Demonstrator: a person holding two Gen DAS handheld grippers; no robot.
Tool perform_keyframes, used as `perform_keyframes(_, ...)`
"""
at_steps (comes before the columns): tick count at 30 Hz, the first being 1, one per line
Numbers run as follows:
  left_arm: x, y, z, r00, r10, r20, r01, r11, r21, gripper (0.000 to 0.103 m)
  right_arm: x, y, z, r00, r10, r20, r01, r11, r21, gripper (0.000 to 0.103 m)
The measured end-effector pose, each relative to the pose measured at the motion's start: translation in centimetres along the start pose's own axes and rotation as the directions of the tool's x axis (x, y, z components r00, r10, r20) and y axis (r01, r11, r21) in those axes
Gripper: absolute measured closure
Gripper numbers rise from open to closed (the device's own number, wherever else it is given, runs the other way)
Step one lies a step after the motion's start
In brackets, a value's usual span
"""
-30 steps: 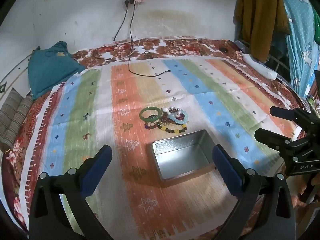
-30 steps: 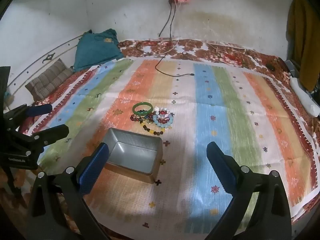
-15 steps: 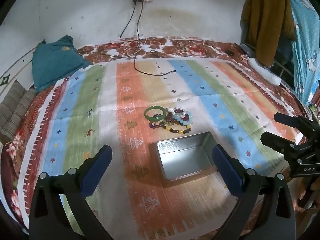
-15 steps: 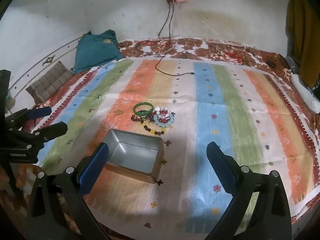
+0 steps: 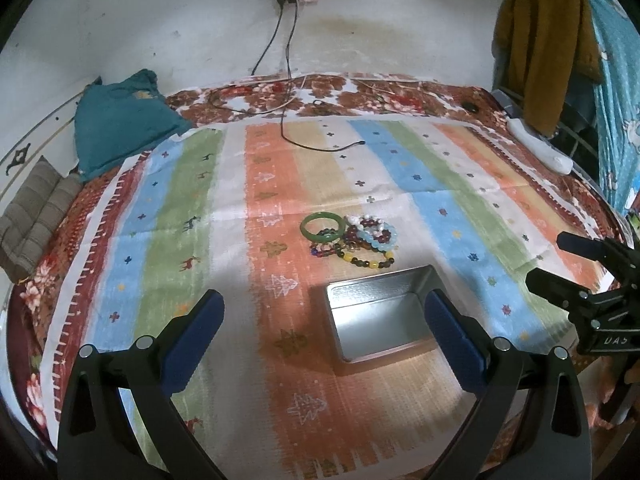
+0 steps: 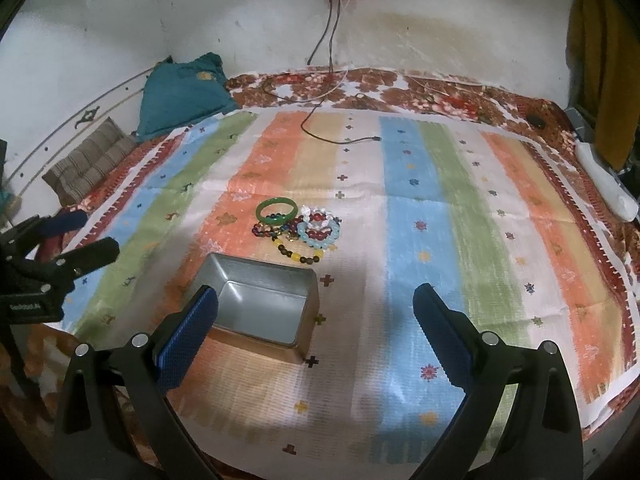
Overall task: Organize jewelry
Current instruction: 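Move both grippers toward the bracelet pile beside the silver tin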
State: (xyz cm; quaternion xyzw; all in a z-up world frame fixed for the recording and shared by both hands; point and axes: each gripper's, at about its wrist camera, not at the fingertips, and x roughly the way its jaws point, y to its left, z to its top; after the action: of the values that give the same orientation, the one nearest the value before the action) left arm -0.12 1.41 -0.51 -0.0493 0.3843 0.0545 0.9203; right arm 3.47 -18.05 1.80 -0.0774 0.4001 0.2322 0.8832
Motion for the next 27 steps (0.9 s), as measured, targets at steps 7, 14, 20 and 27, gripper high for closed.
perform_keyframes(7, 0.4, 0.4, 0.2, 1.0, -0.008, -0.026, 0.008, 1.0, -0.029, 0.005, 0.3, 0.0, 0.0, 1.0, -0.01, -0.014, 0.01, 1.0, -0.006, 0.004)
perform_keyframes(14, 0.5, 0.8, 0.3, 1.0, 0.005, -0.026, -0.006, 0.999, -0.05, 0.005, 0.7, 0.0, 0.3, 1.0, -0.012, -0.025, 0.012, 1.0, -0.011, 0.004)
perform_keyframes(20, 0.8, 1.1, 0.4, 0.999, 0.011, -0.038, -0.013, 0.998, -0.069, 0.005, 1.3, 0.2, 0.5, 0.999, -0.016, -0.031, 0.016, 1.0, -0.006, 0.004)
perform_keyframes(27, 2.0, 0.7, 1.0, 0.996, 0.066, -0.053, -0.068, 0.997, -0.045, 0.006, 1.8, 0.5, 0.7, 0.999, -0.011, -0.046, 0.01, 1.0, -0.019, 0.004)
